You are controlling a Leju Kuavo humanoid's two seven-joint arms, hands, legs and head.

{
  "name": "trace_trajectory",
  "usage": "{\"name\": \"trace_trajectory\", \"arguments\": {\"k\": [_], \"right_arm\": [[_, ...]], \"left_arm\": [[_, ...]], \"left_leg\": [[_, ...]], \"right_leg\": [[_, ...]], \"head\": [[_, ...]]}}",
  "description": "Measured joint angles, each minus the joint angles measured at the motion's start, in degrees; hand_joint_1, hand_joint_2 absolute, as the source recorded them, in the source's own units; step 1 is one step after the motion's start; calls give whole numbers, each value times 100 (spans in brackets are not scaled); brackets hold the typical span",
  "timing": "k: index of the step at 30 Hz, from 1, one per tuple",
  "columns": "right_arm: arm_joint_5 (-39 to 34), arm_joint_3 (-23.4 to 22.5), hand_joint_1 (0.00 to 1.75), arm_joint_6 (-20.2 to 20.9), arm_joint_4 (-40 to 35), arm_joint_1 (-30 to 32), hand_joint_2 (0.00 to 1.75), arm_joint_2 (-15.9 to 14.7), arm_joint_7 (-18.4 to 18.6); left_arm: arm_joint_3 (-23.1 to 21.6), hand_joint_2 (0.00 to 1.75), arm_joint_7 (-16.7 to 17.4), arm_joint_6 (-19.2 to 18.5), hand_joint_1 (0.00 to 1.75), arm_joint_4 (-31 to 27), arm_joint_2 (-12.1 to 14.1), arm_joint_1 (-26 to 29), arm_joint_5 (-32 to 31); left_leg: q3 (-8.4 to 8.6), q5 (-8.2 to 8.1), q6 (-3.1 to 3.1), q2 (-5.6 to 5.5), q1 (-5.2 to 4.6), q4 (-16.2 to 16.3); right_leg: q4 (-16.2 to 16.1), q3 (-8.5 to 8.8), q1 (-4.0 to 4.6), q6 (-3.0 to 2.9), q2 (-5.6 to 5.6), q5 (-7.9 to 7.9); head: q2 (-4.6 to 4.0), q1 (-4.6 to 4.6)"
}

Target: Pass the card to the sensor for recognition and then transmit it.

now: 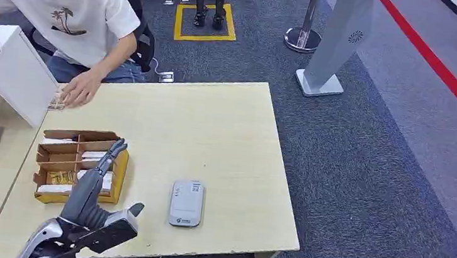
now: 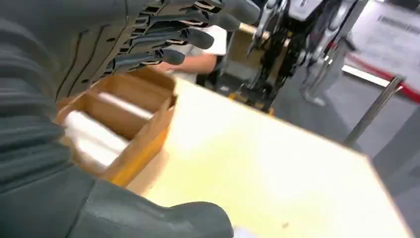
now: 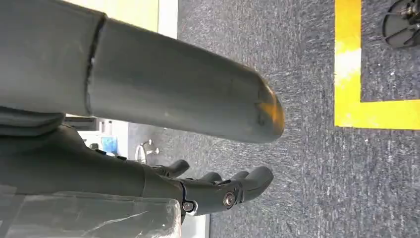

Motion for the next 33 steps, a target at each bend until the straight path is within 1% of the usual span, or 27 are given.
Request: {"name": "trace_trajectory", "arguments": {"k": [2, 4, 7, 9, 11, 13, 14, 16, 19, 22, 25, 30, 33], "right_arm": [[-18, 0, 0, -2, 0, -2, 175, 0, -4], [-57, 0, 0, -13, 0, -1, 175, 0, -13], [-109, -2, 0, -50, 0, -2, 175, 4, -50], [-135, -7, 0, -57, -2, -3, 175, 13, -72], [-157, -9, 0, -59, 0, -2, 175, 24, -87], [-160, -9, 0, -59, -2, -3, 175, 31, -85], [-160, -11, 0, -59, 0, -3, 175, 31, -83], [-166, -9, 0, -59, 0, -6, 175, 31, -68], [-159, -9, 0, -59, 0, -7, 175, 31, -61], [-155, -9, 0, -59, 0, -10, 175, 31, -50], [-155, -9, 0, -59, 0, -13, 175, 31, 2], [-146, 0, 0, -46, 0, -17, 175, 28, 35], [-129, 7, 0, -46, 0, -20, 175, 28, 44]], "left_arm": [[2, 175, 33, -4, 0, -59, 140, 190, 28], [11, 175, 44, 113, 0, -157, 201, 329, -65], [31, 175, 61, 479, 0, -322, 159, 518, -352], [35, 175, 166, 697, 0, -393, 115, 625, -559], [37, 175, 227, 818, 0, -422, 80, 742, -724], [37, 175, 357, 971, 0, -426, 78, 817, -1102], [42, 175, 451, 979, 0, -426, 94, 833, -1314], [50, 175, 612, 979, 0, -426, 164, 840, -1704], [138, 175, 900, 977, 0, -424, 332, 823, -2467], [186, 175, 1078, 841, 0, -404, 494, 769, -2932], [245, 175, 1193, 645, 0, -330, 673, 683, -3178], [317, 175, 1243, 394, 0, -112, 904, 430, -3462], [317, 175, 1250, 221, 0, 13, 1042, 230, -3526]], "left_leg": [[-1, 0, 0, -1, 1, 0], [-3, 0, 0, -3, 1, 0], [-4, 0, 0, -5, -3, 0], [-4, -1, 1, -5, -6, 0], [-4, -1, 1, -5, -6, 0], [-4, -1, 1, -7, -6, 0], [-4, 0, 1, -9, -6, 0], [-3, 0, 1, -10, -4, 0], [-1, 1, 0, -10, -1, 0], [-2, 1, 0, -10, 0, 0], [-1, 1, -1, -10, 0, 0], [-2, 1, -1, -11, -1, 0], [-2, 2, 1, -12, -2, 0]], "right_leg": [[1, 0, 1, -1, -1, -1], [1, 0, 2, -1, -3, -2], [1, 2, 1, 0, -3, -3], [0, 2, 0, 0, -3, -3], [-1, 2, -1, 1, -3, -2], [-2, 2, -1, 1, -5, -2], [-2, 3, -1, 1, -7, -2], [-1, 3, 0, 1, -7, -2], [0, 3, 0, 0, -7, -2], [2, 3, 1, 0, -7, -2], [2, 2, 1, 0, -7, -2], [2, 3, 1, 0, -7, -2], [2, 3, 1, 0, -8, -2]], "head": [[0, -2], [0, 0], [0, 0], [0, 0], [0, 2], [0, 2], [0, -2], [0, 0], [0, 0], [0, 0], [0, 0], [0, 0], [0, 0]]}}
